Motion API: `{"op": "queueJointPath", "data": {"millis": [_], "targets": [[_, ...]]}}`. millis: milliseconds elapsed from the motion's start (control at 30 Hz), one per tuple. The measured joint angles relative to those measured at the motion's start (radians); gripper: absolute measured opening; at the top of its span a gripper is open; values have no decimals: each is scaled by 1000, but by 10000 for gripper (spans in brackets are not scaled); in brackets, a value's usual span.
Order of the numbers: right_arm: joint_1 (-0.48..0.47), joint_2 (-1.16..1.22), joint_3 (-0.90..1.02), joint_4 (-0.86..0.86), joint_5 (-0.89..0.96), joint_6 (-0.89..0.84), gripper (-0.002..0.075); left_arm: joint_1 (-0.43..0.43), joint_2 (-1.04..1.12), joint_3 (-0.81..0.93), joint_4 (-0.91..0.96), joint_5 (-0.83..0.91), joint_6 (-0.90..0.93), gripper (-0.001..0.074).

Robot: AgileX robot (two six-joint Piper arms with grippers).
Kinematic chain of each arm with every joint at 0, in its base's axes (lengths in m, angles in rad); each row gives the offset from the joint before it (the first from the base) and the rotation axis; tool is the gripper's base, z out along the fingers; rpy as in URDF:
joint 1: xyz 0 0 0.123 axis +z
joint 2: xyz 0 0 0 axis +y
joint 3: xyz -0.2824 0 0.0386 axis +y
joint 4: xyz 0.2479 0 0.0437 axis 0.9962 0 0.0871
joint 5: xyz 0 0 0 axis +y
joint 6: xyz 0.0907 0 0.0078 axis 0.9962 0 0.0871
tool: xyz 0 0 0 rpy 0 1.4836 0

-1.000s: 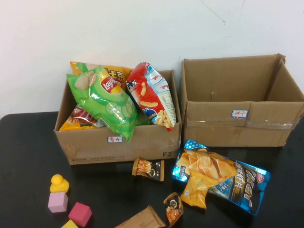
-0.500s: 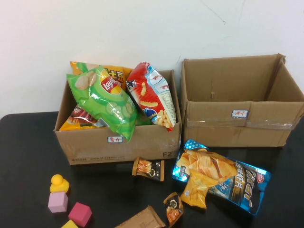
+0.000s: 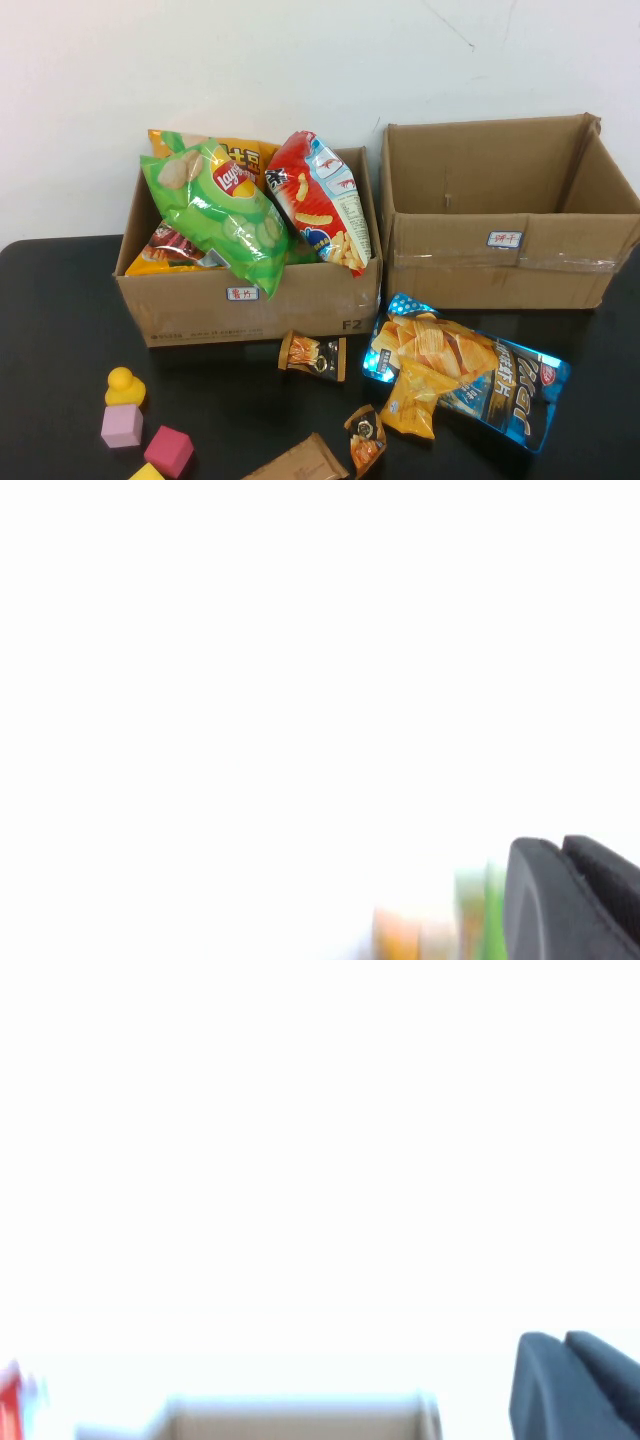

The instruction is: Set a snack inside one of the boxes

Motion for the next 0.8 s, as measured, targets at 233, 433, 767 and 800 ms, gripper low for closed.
{"op": "queueJointPath", "data": {"millis": [233,433,767,800], "targets": [[0,0,0,0,-295,26,-1,0,0,0,0,-304,-24,-1],[0,0,0,-20,-357,49,-1,0,0,0,0,-354,-59,-1],[0,-6,-106,-23,-190,120,-1,0,-1,-122,214,-48,-192,-1],[0,-6,-141,-23,-124,118,-1,0,-1,-152,226,14,-205,-1]]}}
